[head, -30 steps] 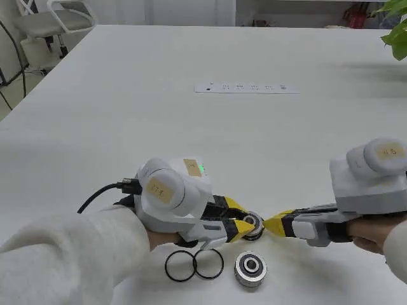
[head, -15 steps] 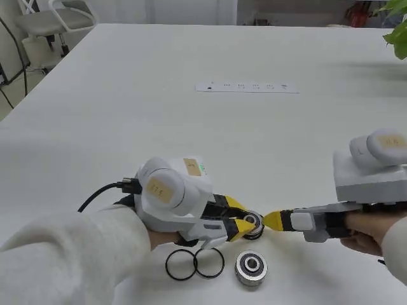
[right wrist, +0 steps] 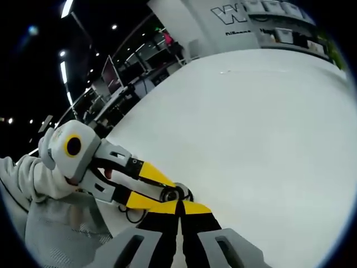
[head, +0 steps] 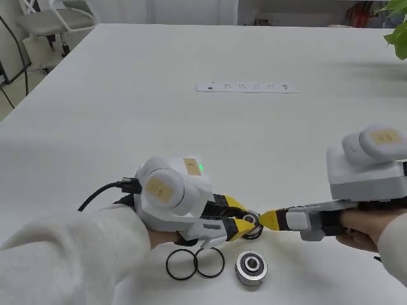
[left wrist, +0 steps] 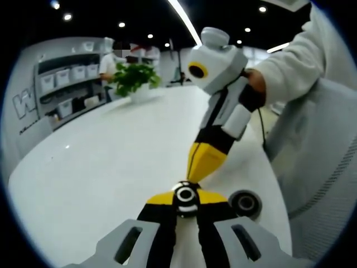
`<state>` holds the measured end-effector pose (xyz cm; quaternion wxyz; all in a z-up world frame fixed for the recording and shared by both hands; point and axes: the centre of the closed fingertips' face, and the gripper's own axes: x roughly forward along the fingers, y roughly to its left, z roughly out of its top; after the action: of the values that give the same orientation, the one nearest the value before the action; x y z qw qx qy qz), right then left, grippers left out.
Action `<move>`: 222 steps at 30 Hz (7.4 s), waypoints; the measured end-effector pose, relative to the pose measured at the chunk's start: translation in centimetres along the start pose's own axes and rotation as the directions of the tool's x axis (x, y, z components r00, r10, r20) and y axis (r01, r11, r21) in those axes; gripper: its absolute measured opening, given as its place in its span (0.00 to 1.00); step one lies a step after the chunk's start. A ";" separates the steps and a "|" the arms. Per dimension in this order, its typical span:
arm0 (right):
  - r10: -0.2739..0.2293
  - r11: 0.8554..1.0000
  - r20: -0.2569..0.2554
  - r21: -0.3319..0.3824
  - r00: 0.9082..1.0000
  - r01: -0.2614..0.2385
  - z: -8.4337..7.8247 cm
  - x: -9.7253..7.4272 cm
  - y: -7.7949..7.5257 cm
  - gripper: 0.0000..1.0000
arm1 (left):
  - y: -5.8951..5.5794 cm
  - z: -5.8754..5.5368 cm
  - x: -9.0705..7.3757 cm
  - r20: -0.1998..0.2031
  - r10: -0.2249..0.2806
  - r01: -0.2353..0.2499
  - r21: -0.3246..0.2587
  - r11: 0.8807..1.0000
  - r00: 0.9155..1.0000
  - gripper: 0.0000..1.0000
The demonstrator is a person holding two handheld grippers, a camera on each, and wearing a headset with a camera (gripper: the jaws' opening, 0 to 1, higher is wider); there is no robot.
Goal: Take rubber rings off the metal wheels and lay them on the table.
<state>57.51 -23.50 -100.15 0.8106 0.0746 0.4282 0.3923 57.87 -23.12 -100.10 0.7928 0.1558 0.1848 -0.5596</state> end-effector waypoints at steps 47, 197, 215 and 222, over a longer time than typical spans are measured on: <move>0.039 0.997 0.009 -0.060 0.999 -0.038 0.4 0.1 0.8 0.00 | 0.1 0.2 -0.5 -0.026 -0.011 0.011 -0.010 1.000 1.000 0.15; 0.008 0.962 0.063 -0.272 0.998 0.009 -0.4 -0.9 -0.3 0.14 | -0.1 11.7 -13.2 0.123 0.141 -0.157 0.136 0.978 0.982 0.75; 0.021 0.920 -0.017 -0.390 1.000 -0.026 -1.8 0.7 -0.6 0.18 | 0.6 5.2 -3.5 0.036 0.051 -0.053 0.042 0.998 0.998 0.55; 0.048 0.909 -0.031 -0.414 0.998 -0.056 -2.0 0.9 0.0 0.19 | 0.6 2.9 -1.8 -0.020 0.043 -0.041 0.084 0.996 0.999 0.39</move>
<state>56.28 -23.31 -101.97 0.7929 -0.0916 0.3411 0.4965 58.22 -22.74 -96.64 0.7950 0.1987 0.1669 -0.5484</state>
